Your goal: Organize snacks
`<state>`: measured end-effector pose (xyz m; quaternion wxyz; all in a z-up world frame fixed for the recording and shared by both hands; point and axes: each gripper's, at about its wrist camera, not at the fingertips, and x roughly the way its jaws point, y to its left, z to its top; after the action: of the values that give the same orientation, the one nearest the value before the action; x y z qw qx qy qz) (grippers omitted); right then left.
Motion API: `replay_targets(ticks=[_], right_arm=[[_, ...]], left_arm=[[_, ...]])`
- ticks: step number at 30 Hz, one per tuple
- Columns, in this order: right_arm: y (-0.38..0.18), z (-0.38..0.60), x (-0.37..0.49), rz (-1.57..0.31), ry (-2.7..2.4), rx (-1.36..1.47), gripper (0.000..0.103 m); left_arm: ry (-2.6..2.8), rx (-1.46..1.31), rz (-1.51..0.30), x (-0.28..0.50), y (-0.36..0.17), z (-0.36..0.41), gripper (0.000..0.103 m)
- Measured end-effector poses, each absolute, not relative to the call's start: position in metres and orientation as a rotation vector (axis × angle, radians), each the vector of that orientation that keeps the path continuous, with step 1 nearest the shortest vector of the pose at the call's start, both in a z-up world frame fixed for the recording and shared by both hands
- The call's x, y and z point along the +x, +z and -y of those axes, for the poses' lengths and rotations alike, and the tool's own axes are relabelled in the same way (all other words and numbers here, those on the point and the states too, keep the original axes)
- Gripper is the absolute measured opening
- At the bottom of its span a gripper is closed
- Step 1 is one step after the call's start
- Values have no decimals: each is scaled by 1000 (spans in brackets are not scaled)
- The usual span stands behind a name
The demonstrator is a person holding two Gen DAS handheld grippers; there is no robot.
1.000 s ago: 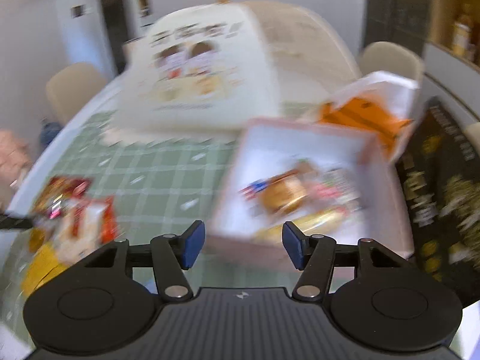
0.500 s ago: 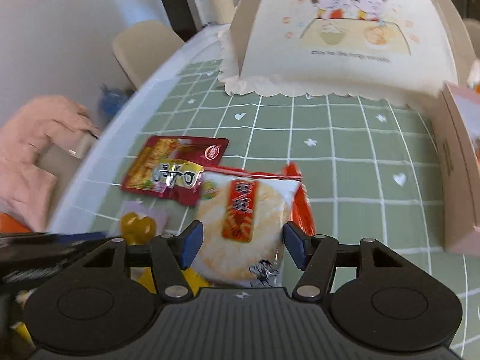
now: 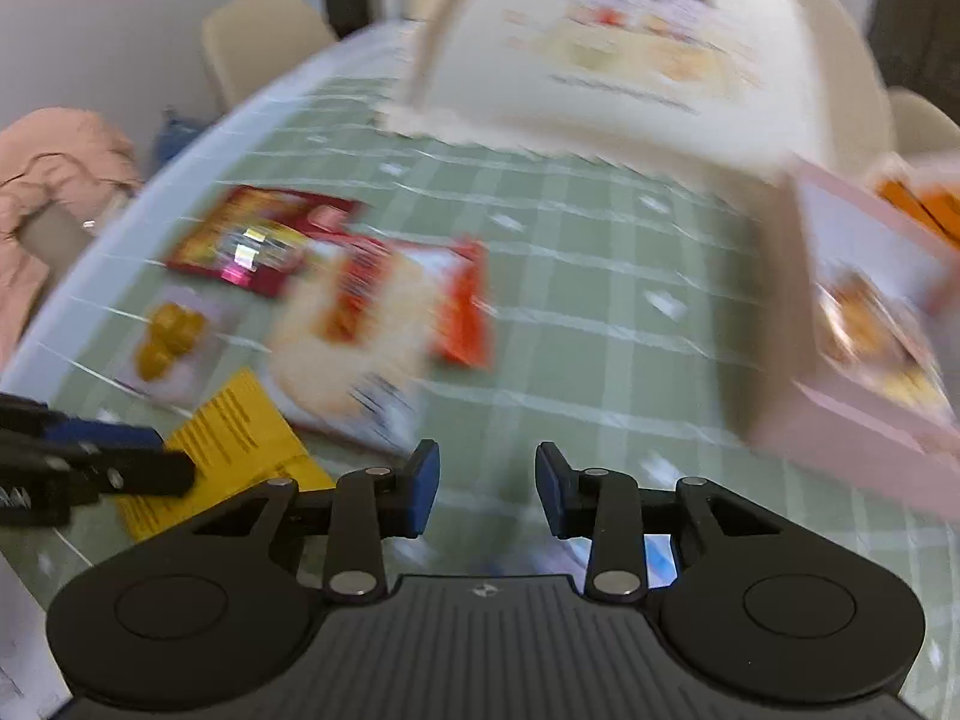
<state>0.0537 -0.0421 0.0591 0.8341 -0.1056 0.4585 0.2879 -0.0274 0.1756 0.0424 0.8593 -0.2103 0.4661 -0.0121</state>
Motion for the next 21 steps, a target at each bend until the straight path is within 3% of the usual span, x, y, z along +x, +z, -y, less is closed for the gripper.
replay_targets(ticks=[3,7,12,21], right_arm=[[62,68,50,-980,597,-178,36],[67,83,38,-952,600,-151,53],[69,90,22,-936,589,-148,54],[73,121,21,-922,517,-137,54]], left_arm=[[-42,-422,-938,-18,51,-166,37],[111,-517,-858,-1,57,-188,37],[122,-583,-855,26,48,-201,37],[-316,-525,-915,48,45,-120,37]])
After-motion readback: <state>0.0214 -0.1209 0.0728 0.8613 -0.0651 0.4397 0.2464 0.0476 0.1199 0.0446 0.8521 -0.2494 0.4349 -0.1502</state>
